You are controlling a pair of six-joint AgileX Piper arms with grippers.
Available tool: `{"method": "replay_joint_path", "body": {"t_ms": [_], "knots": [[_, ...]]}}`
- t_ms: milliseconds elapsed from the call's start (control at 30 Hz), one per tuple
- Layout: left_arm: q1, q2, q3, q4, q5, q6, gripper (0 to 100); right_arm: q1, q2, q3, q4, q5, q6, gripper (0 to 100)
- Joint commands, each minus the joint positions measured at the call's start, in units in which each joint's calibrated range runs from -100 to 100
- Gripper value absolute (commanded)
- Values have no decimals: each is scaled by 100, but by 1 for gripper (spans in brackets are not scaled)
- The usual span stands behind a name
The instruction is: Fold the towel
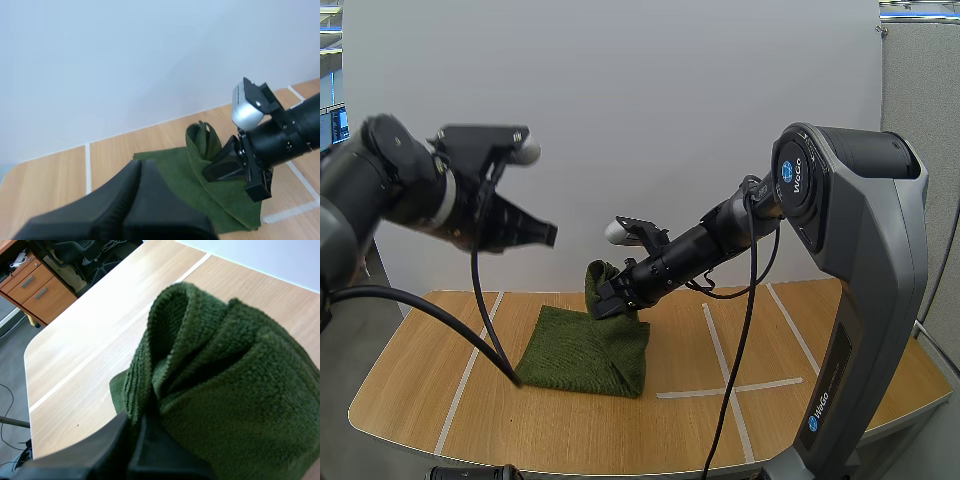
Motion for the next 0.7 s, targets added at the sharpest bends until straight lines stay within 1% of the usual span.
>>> {"method": "replay_joint_path", "body": {"t_ms": [0,200,400,533,667], "knots": [[6,-232,-421,86,13,-273,0,44,-74,-11,305,-178,5,0],[6,-390,-925,136,514,-374,0,272,-74,-11,362,-952,5,0],[6,-678,-1046,547,514,-374,0,558,-49,-23,604,-1833,-27,0],[6,-873,-1046,608,514,-374,0,722,82,-238,670,-2084,-27,0],[6,-1000,-1046,608,580,-374,0,831,350,-639,706,-2337,45,0]]}}
